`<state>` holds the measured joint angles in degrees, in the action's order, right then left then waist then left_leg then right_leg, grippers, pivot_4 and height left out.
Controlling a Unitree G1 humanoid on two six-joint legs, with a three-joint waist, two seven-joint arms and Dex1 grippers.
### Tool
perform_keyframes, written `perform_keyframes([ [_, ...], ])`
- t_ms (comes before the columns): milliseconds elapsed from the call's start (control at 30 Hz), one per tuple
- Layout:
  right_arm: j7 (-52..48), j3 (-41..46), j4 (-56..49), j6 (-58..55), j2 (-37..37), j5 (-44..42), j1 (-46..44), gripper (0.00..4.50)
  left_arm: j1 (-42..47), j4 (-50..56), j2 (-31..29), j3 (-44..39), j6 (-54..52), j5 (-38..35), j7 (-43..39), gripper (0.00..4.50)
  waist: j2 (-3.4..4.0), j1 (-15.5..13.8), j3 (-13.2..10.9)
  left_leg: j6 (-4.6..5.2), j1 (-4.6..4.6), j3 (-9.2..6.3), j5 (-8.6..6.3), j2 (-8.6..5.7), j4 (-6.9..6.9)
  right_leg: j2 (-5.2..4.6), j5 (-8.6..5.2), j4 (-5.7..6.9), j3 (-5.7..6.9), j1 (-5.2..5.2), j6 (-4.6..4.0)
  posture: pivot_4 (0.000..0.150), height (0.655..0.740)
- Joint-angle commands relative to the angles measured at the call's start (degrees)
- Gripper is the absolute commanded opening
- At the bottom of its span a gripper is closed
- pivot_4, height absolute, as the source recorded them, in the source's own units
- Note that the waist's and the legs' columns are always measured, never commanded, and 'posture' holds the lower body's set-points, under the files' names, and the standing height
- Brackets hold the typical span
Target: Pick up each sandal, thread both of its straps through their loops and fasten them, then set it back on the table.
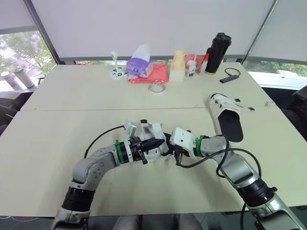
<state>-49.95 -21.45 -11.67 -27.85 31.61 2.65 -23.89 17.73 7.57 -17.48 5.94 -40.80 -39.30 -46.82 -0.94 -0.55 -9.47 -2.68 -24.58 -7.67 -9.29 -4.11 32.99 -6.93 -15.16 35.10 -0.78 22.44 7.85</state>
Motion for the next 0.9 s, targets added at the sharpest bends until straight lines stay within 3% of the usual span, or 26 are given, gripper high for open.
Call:
perform_keyframes([
  [33, -0.58, -1.56, 1.18, -1.13, 0.5, 0.76, 1.02, 0.0, 0.23, -0.19, -0.52, 3.38, 1.97, 3.2, -2.0, 0.06, 0.0, -0.01, 0.0, 0.01, 0.0, -0.01, -0.01, 0.0, 0.0, -0.01, 0.0, -0.01, 0.0, -0.01, 0.0, 0.15, 0.7296],
  [467, -0.53, -1.57, 1.11, -1.22, 0.5, 0.83, 1.07, 0.0, 7.58, -9.41, -1.03, 3.5, 7.74, 8.83, -6.78, 0.06, 0.0, -0.04, 0.0, 0.05, 0.0, -0.04, -0.03, -0.01, 0.0, -0.04, 0.0, -0.02, 0.02, 0.0, 0.01, 0.15, 0.7296],
  [900, -0.45, -1.36, 0.72, -1.42, 0.87, 1.19, 1.39, 0.0, 14.48, -13.84, -2.76, 6.43, 4.23, 8.98, -17.94, 0.06, 0.0, -0.03, -0.01, 0.06, 0.0, -0.02, -0.04, -0.02, 0.0, -0.02, 0.0, -0.02, 0.04, -0.01, 0.02, 0.15, 0.7296],
])
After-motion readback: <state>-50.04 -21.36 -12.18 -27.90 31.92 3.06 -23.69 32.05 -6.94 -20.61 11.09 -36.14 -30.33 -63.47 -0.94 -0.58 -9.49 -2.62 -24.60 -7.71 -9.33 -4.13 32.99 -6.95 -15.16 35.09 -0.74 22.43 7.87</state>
